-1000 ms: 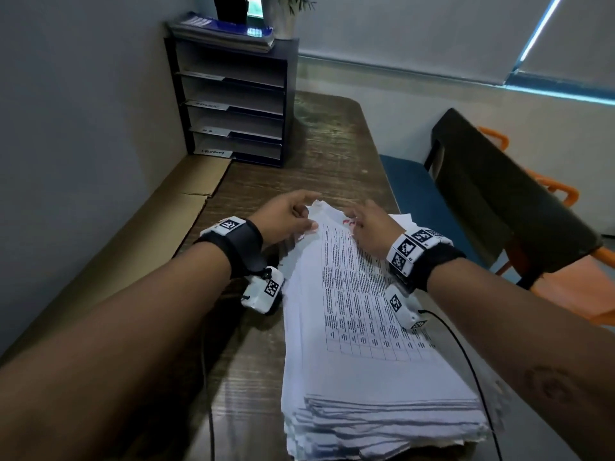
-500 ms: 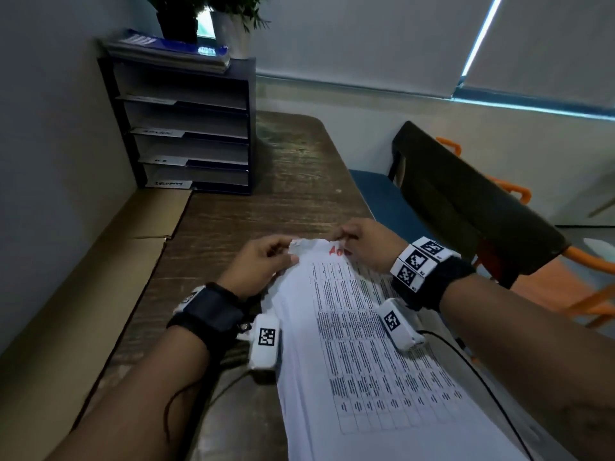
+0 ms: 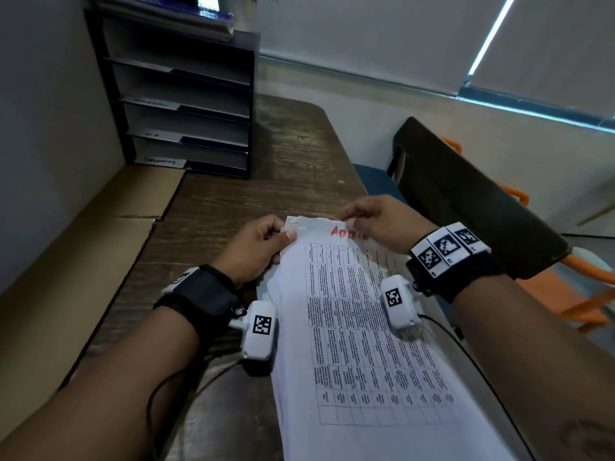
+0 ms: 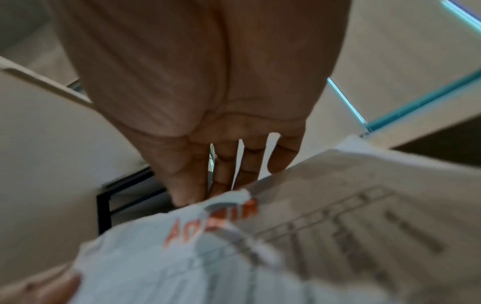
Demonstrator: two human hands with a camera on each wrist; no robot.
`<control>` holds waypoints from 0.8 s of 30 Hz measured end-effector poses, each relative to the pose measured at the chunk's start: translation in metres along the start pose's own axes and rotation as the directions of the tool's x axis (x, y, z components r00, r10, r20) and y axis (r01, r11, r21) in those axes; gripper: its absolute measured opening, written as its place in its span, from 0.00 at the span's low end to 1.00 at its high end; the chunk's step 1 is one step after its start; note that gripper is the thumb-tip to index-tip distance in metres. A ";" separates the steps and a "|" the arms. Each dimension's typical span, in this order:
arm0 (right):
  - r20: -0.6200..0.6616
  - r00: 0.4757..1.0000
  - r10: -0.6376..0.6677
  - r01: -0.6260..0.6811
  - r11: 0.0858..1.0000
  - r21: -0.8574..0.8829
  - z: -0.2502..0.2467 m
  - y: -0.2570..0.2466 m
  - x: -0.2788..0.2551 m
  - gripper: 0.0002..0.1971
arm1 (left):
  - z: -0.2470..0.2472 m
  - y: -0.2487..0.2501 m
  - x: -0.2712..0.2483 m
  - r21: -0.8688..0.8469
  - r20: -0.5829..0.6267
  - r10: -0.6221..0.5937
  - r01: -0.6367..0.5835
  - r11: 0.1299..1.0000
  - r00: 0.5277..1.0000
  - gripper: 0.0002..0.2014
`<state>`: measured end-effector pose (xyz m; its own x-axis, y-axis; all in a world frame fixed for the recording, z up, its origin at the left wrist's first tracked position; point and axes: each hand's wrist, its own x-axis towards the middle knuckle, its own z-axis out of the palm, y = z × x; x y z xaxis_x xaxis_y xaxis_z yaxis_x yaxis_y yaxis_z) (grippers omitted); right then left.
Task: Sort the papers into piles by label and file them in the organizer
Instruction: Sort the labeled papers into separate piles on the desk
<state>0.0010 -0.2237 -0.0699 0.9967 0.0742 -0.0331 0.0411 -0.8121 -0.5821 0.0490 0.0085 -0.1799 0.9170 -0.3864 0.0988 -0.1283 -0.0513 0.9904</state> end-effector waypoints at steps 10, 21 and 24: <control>-0.002 0.998 -0.062 0.061 0.986 -0.154 -0.003 0.013 -0.005 0.06 | 0.006 0.010 -0.004 -0.074 -0.092 -0.017 0.010 0.997 0.996 0.20; -0.115 0.935 -0.336 0.263 0.873 -0.410 -0.031 -0.038 0.014 0.07 | 0.002 0.038 -0.023 -0.255 0.048 -0.007 0.019 0.967 0.999 0.10; -0.194 0.889 -0.415 0.310 0.857 -0.412 -0.039 -0.056 0.029 0.12 | -0.004 0.035 -0.020 -0.252 0.089 -0.038 0.059 0.966 0.995 0.15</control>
<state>0.0305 -0.1988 -0.0070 0.8828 0.2905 0.3692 0.3727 -0.9115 -0.1740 0.0275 0.0185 -0.1467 0.8839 -0.4647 0.0522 0.0256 0.1595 0.9869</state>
